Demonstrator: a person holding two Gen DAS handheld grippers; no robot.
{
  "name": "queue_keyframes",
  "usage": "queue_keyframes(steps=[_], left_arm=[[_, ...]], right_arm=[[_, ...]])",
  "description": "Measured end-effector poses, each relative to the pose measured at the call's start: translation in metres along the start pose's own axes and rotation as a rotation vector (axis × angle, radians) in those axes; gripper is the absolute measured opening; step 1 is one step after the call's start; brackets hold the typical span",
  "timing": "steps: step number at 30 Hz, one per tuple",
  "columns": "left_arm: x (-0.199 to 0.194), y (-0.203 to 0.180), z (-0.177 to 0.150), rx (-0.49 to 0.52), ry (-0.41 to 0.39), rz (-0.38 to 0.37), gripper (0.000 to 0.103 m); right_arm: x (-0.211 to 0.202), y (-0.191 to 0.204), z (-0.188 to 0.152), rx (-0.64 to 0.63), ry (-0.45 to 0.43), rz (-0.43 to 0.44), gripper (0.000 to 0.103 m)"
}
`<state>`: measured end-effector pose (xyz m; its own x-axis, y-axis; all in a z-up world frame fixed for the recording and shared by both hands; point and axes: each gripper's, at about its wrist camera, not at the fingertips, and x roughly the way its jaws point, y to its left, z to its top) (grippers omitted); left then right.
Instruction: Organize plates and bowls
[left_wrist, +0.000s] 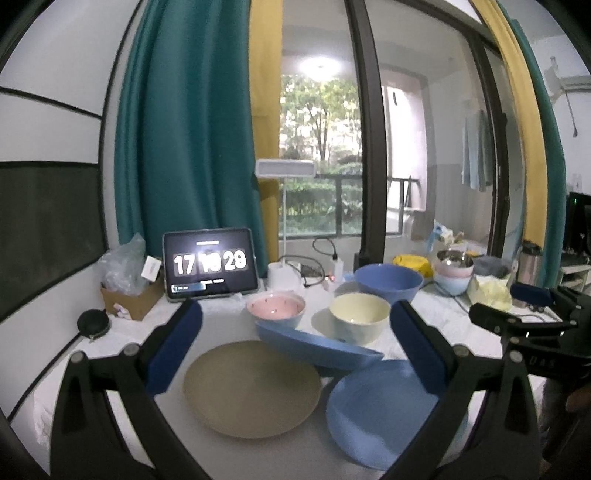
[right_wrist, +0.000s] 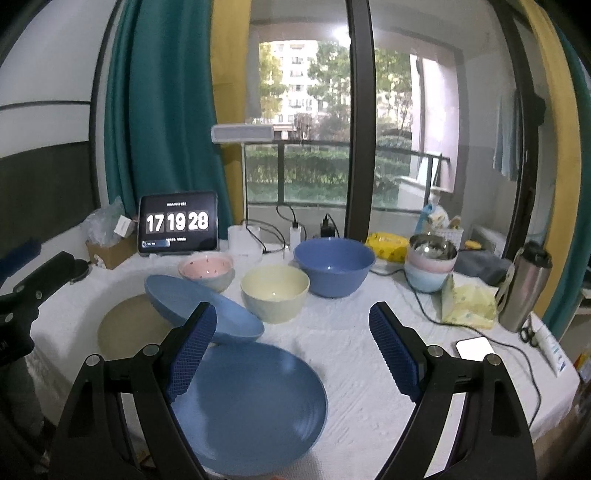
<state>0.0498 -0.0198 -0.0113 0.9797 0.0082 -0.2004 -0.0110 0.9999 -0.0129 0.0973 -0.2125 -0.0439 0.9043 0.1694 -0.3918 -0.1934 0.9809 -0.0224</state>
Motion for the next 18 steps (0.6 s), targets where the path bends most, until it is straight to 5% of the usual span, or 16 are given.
queue_keyframes(steps=[10,18], left_arm=[[0.045,-0.011,-0.002,0.048,0.138,0.033,0.103],[0.074,-0.017,-0.001,0.062,0.158,0.061,0.102]], right_arm=[[0.043,-0.016,-0.004,0.053,0.081,0.020,0.088],[0.078,-0.031,-0.006,0.087,0.137,0.038,0.088]])
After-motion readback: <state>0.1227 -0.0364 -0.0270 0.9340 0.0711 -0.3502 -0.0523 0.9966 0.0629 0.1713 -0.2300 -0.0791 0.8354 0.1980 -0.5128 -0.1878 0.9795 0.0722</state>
